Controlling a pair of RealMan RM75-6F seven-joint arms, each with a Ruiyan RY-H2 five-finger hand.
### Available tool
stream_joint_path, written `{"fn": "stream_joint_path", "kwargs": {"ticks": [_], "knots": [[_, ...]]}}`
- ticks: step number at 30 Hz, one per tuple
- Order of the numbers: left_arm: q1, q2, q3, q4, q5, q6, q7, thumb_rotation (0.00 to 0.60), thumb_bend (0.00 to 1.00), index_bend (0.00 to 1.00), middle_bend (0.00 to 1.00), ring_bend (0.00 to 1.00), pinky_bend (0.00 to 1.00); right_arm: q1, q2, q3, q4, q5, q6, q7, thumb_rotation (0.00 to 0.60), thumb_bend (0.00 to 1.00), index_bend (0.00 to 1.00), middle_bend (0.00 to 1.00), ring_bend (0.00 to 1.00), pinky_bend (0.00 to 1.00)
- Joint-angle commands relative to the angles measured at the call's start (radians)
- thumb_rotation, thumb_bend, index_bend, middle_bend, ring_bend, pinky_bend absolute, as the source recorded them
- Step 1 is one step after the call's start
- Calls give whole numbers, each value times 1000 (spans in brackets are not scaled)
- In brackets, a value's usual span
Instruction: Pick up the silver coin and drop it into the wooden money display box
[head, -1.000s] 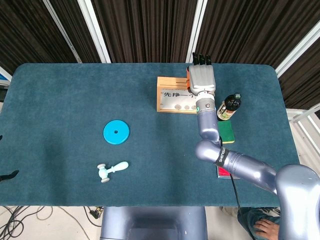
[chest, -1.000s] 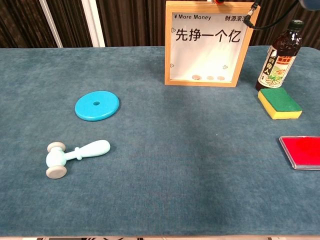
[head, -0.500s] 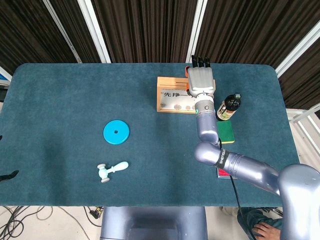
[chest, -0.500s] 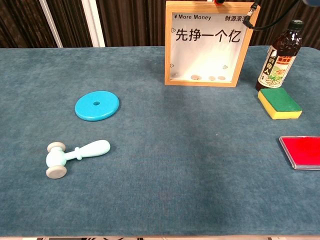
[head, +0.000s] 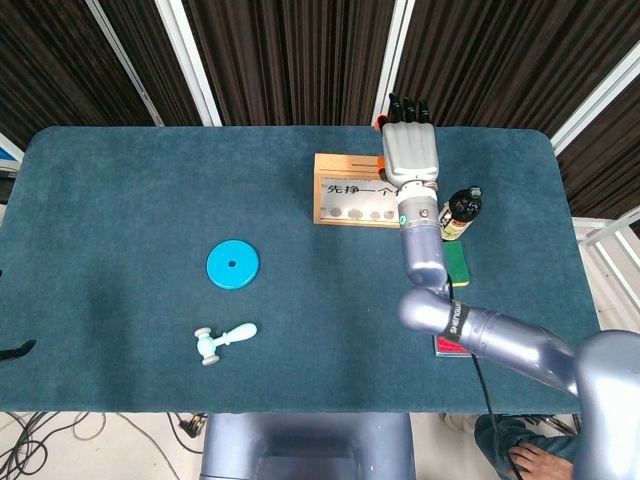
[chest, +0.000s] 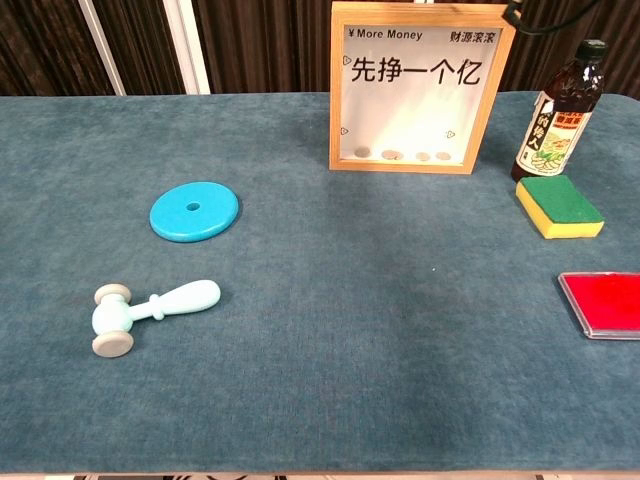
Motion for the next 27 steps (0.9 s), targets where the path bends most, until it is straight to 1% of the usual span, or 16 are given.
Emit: {"fn": "stream_joint_path", "kwargs": {"ticks": [1,3,5,6,8,11,15,16,19,22,23,25,27], "knots": [[-1,0,2,-2,3,-2,1,600,32,31,0,0,58,-118,124,-19,-218,-78,49,88,600,461,293,34,0,0],[-1,1,2,-4,6,-1,-1,600,32,31,0,0,59,-166,163,-40,-294,-128,76,120,600,442,275,34,0,0],[1,3,2,-5,7,2,-4,600,32,31,0,0,58,-216,199,-70,-361,-187,105,149,600,386,251,34,0,0],[2,4,1,-6,8,4,-6,600,32,31,0,0,58,-253,227,-96,-406,-238,123,169,600,345,246,34,0,0],[3,5,0,-7,9,8,-8,600,32,31,0,0,58,-302,263,-135,-458,-302,148,189,600,309,245,34,0,0],[5,5,-1,-8,13,15,-10,600,32,31,0,0,58,-382,310,-200,-521,-424,200,226,600,305,245,34,0,0],[4,4,5,-12,21,12,-5,600,32,31,0,0,58,-477,332,-275,-567,-573,305,263,600,304,230,34,0,0],[3,4,7,-13,24,12,-3,600,32,31,0,0,58,-512,338,-301,-580,-620,337,282,600,305,223,34,0,0],[3,3,8,-16,32,15,-1,600,32,31,0,0,58,-584,360,-358,-611,-691,392,305,600,304,217,34,0,0],[4,1,10,-17,40,21,1,600,32,31,0,0,58,-662,390,-431,-640,-761,441,317,600,304,213,34,0,0],[4,-1,11,-16,43,22,3,600,32,31,0,0,58,-705,396,-468,-658,-808,479,319,600,304,213,34,0,0],[2,-4,14,-14,47,20,10,600,39,31,0,0,58,-774,392,-521,-661,-879,541,334,600,304,213,34,0,0],[-1,-8,18,-12,54,16,16,600,56,33,0,0,58,-840,375,-567,-635,-947,591,355,600,304,214,34,0,0]]}}
